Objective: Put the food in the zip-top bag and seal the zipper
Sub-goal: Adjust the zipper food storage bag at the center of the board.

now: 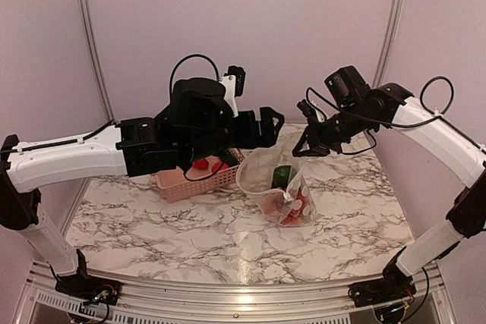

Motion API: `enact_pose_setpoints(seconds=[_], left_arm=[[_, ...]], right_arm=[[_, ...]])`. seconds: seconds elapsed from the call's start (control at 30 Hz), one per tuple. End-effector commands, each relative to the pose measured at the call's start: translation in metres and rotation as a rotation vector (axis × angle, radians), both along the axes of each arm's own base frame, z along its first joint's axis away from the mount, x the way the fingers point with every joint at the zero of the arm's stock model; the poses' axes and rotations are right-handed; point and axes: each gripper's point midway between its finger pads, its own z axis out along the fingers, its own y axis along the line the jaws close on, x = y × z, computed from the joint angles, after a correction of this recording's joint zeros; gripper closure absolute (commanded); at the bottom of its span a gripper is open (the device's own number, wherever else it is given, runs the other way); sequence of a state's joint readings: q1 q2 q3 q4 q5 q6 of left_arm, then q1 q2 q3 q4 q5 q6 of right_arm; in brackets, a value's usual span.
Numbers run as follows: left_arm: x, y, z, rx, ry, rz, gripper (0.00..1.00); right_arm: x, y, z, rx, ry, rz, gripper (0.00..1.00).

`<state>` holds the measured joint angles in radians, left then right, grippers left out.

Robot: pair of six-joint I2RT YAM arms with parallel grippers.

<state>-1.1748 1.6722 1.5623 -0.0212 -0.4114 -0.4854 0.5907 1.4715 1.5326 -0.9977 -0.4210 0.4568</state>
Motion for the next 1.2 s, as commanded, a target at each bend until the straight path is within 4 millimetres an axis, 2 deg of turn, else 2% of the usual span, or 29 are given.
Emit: enact_pose_setpoints(seconds=[0.0,0.1,0.2,0.37,0.6,0.77,0.83,1.03,1.17], left_arm=[[-0.003,0.038,-0.06,0.109,0.172,0.04,0.04],[-0.009,0.055,-0.087,0.133,0.236,0.05,0.14],[-0.01,0.062,-0.113,0.196,0.278,0.041,0.22],[0.009,0.07,-0.149,0.215,0.407,0.093,0.32],[0.011,0.031,-0.161,0.187,0.436,-0.043,0.47],[0.007,0.01,-0.16,0.173,0.463,-0.117,0.72],[0.007,0.004,-0.156,0.15,0.467,-0.136,0.82],[0.019,-0.004,-0.128,0.049,0.451,-0.09,0.98],[0.029,-0.008,-0.106,0.004,0.405,-0.079,1.0]], right_arm=[[0.008,0.006,0.014,0.048,-0.065,0.016,1.0],[0.007,0.006,0.015,0.051,-0.066,0.019,1.0],[0.004,0.005,0.011,0.048,-0.053,0.026,1.0],[-0.001,0.003,0.005,0.032,-0.041,0.037,1.0],[-0.002,-0.001,-0.011,0.009,-0.028,0.034,1.0],[-0.004,-0.007,-0.013,-0.012,-0.03,0.008,1.0],[-0.006,-0.011,-0.017,-0.024,-0.018,-0.002,0.96],[-0.024,-0.01,-0.025,-0.046,0.006,-0.017,0.72],[-0.026,-0.013,-0.024,-0.057,-0.01,-0.057,0.7]])
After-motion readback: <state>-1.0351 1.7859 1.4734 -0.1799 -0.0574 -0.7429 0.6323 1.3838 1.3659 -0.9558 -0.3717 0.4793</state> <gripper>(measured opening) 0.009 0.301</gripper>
